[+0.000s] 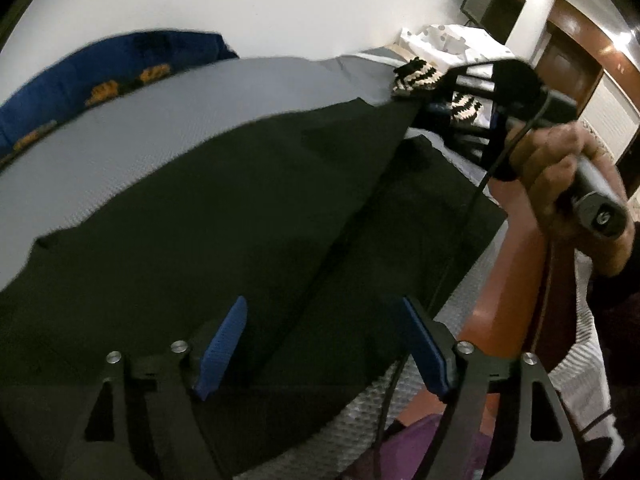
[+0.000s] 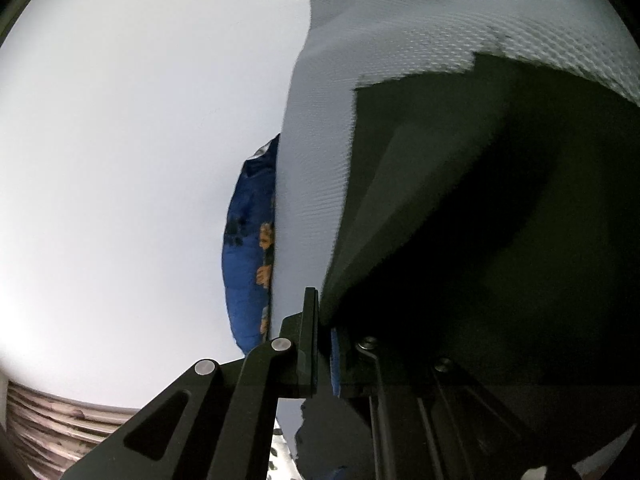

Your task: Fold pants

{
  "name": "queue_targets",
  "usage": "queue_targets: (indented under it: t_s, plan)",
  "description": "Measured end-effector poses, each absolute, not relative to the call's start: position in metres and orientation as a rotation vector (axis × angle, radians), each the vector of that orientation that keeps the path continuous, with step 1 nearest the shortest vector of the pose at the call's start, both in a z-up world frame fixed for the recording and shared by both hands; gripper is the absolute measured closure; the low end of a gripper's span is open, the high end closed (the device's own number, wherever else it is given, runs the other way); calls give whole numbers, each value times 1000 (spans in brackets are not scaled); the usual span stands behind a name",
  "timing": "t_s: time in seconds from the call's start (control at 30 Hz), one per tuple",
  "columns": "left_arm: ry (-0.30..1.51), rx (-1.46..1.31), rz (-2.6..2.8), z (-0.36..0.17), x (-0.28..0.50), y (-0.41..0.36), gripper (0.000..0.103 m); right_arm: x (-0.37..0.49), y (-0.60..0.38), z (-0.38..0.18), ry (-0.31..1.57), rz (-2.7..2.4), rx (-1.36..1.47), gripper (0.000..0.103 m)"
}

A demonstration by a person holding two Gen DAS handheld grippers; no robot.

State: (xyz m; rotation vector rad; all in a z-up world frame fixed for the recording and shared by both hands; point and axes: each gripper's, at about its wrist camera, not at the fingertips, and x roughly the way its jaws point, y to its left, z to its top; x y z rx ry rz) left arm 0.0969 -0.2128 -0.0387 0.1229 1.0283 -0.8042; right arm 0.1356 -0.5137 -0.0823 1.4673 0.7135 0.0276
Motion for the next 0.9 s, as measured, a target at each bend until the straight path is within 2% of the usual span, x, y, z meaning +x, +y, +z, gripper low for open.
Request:
queue_targets:
  t_s: [0.07,0.2,0.4,0.47,0.53,0.9]
  plan:
    - [1012,144,-753,-41,97,-213,25,138,-512,-69,711,42,1455,96]
    - [970,410,-541,-54,101,-231,25,134,-508,-46,697,74,1421,96]
    - [877,501,-543,-57,102,-241,25,122,-506,-28,672,70,1385,96]
    - [872,405,-589,-55,104,-230,38,117,-508,-27,662,58,1384,96]
    - [894,381,-578,-57,108,-224,94,110,-512,-28,658,49,1383,96]
    - [858,368,-659,-30,87,-214,95,72,-525,-51,635,-44,1422,96]
